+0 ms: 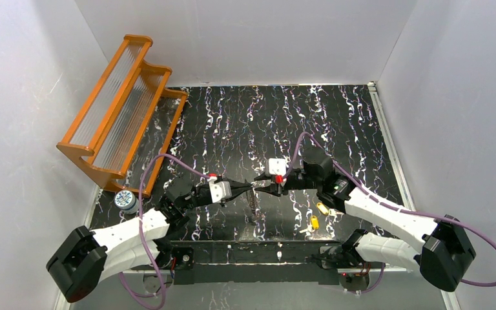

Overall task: Put the keys on the keyring
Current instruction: Adjust the keyring.

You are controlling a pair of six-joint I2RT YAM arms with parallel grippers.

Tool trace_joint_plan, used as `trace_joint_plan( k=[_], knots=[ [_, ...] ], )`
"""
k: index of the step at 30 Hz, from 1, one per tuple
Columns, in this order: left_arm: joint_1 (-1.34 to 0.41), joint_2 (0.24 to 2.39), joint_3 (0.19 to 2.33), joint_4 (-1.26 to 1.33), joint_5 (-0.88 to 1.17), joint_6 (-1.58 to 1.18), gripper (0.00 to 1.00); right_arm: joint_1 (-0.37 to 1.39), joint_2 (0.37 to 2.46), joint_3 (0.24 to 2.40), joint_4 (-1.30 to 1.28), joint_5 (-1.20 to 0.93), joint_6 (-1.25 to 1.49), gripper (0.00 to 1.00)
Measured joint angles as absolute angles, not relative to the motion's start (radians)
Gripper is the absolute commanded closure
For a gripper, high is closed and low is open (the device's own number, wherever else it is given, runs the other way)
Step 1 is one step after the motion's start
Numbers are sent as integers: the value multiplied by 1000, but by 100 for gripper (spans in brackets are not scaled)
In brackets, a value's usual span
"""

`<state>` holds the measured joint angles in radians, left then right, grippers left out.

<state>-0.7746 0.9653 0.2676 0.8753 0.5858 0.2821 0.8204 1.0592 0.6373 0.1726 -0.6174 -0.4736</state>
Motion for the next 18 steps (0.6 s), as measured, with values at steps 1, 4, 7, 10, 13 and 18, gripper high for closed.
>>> trace_joint_plan(
  k=[1,4,7,10,13,18],
  knots=[
    [-775,965,268,885,590,279,100,820,1059,637,184,-628,-471,61],
    [-775,963,268,910,602,270,100,820,1060,637,206,-654,-467,66],
    [-775,963,268,925,609,265,100,820,1066,637,220,-680,-466,78],
    [-774,963,267,928,610,261,100,819,1077,638,228,-696,-466,90],
    [-769,963,265,929,604,260,100,817,1087,638,228,-704,-466,99],
    [-769,963,261,935,606,258,100,817,1089,638,227,-707,-470,99]
  ],
)
